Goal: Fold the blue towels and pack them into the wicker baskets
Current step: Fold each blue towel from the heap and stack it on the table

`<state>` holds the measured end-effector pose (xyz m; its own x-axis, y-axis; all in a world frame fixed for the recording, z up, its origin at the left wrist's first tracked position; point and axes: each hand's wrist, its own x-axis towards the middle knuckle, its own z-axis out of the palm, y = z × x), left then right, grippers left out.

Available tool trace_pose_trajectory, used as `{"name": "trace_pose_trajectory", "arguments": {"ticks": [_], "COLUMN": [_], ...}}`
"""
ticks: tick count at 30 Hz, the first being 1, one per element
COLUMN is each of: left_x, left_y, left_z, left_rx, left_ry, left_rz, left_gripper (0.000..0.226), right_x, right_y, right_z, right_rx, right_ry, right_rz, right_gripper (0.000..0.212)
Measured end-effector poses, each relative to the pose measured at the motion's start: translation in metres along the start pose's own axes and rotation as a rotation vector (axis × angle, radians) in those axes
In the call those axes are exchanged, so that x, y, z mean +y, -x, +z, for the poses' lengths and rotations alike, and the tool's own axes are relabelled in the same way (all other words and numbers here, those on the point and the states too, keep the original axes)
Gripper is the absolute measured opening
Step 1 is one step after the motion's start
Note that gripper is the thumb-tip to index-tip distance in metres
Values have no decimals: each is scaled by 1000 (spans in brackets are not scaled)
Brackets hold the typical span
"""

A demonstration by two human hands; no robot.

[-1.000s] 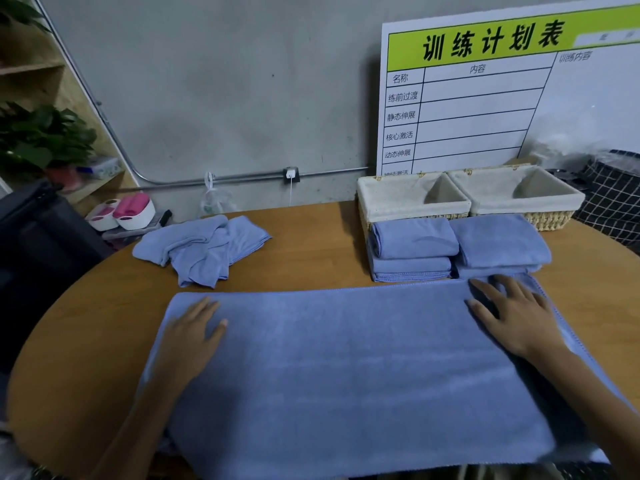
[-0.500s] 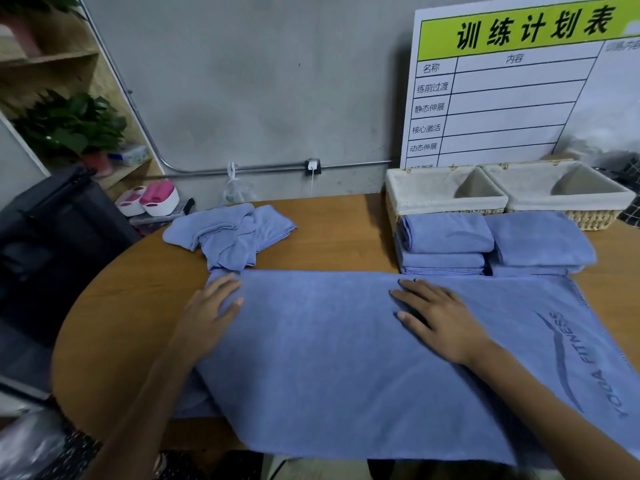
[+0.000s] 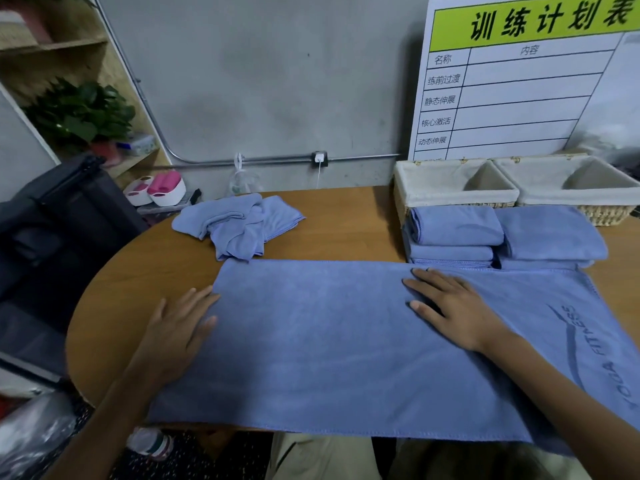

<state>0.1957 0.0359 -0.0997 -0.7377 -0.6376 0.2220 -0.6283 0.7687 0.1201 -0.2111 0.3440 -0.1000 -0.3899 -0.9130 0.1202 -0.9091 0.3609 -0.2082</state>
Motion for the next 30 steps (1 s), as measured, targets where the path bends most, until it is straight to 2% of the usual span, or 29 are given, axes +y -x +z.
{"name": "trace_pose_trajectory", "arguments": {"ticks": [2, 4, 6, 10, 13, 16, 17, 19, 21, 23, 27, 30], "left_x": [14, 45, 73, 72, 77, 118, 134, 157, 163, 154, 139, 136], "left_y": [-6, -7, 2, 10, 3, -28, -41, -63, -72, -71, -60, -54], "left_z": [-7, -2, 13, 28, 18, 8, 6, 14, 33, 51, 58, 53], "left_rx": [13, 20, -32, -147, -55, 125, 136, 34, -123, -166, -60, -36], "left_ry": [-57, 69, 186, 141, 19, 154, 201, 193, 84, -19, -127, -142], "left_rz": [59, 75, 101, 66, 92, 85, 105, 92, 14, -43, 18, 11], "left_gripper": [73, 73, 76, 86, 77, 66, 62, 67, 79, 84, 72, 74], "right_x": [-1, -2, -1, 1, 1, -4, -8, -14, -11, 6, 69, 112], "right_y": [1, 1, 1, 3, 3, -2, -4, -5, -1, 10, 46, 69], "right_z": [0, 0, 0, 0, 0, 3, 4, 6, 2, -3, -17, -33], "right_rx": [4, 7, 8, 26, 16, -16, -27, -47, -53, -25, 89, 137], "right_ry": [-7, -15, -29, -60, -51, -38, -42, -50, -73, -89, -73, -68], "right_rz": [-5, -9, -10, -10, -21, -65, -91, -140, -147, -96, 61, 126], "right_gripper": [90, 89, 88, 89, 87, 84, 84, 82, 78, 76, 68, 70]}}
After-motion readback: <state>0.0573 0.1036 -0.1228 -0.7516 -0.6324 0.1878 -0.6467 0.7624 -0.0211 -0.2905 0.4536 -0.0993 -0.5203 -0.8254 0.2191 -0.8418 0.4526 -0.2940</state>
